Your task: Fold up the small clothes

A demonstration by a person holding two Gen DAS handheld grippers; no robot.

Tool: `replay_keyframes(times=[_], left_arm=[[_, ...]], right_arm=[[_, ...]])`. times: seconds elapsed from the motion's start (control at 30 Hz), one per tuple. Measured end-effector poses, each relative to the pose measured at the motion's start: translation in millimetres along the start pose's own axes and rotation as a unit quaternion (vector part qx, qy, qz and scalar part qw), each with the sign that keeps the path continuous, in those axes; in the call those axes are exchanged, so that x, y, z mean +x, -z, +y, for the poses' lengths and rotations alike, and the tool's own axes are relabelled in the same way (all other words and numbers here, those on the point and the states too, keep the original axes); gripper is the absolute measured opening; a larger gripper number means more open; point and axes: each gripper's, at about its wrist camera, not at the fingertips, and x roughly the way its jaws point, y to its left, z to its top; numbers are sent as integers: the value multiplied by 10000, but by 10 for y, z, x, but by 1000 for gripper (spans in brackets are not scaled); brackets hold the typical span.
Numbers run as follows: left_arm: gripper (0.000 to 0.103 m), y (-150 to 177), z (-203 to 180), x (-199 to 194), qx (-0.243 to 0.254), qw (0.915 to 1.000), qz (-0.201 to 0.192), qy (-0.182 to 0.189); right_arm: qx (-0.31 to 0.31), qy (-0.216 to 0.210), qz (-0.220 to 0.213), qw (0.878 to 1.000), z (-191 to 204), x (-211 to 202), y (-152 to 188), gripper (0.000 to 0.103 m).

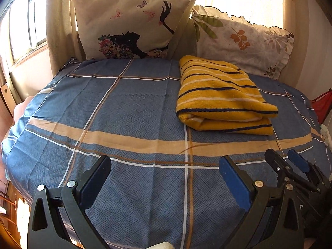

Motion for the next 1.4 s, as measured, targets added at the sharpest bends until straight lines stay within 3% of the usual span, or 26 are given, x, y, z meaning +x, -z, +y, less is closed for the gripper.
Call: replay_keyframes(times=[1.4], left_arm=[[103, 109, -38, 132, 56, 9990, 427, 124]], right_arm=[[-221, 182, 267, 9992, 82, 66, 74, 83]])
